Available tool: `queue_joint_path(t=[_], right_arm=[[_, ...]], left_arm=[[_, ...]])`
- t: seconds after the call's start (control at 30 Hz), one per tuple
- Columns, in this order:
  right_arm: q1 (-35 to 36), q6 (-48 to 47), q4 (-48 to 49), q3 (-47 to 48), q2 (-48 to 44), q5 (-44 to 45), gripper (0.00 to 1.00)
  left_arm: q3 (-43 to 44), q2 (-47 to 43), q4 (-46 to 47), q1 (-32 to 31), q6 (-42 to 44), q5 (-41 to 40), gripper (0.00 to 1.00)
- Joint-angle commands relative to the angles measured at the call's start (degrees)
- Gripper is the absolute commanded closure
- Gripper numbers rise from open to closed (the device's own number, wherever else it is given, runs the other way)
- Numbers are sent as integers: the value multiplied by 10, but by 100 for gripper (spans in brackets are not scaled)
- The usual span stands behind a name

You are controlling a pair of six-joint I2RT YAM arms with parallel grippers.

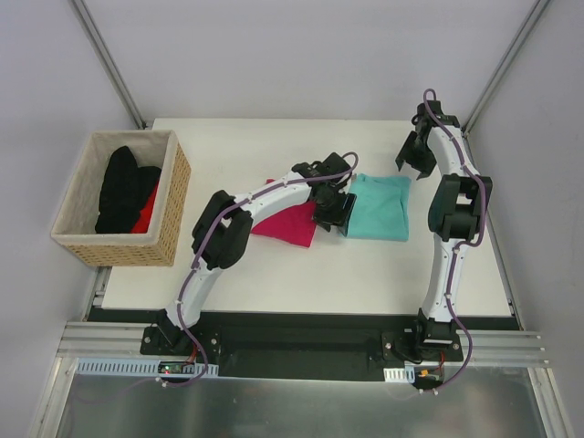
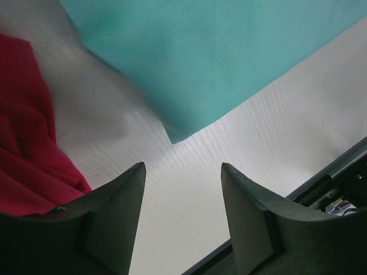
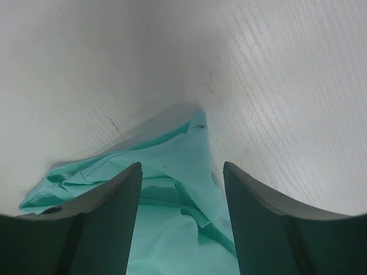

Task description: Fold and stack the t-shirts

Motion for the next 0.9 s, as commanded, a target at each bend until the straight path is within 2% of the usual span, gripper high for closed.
queue_joint_path(t=[0.0, 0.87], right_arm=[[2, 8, 3, -13, -17, -13, 38], [2, 6, 4, -10, -26, -9, 38]], left_arm=[[47, 20, -17, -5, 14, 19, 45], [89, 63, -24, -4, 21, 44, 44]])
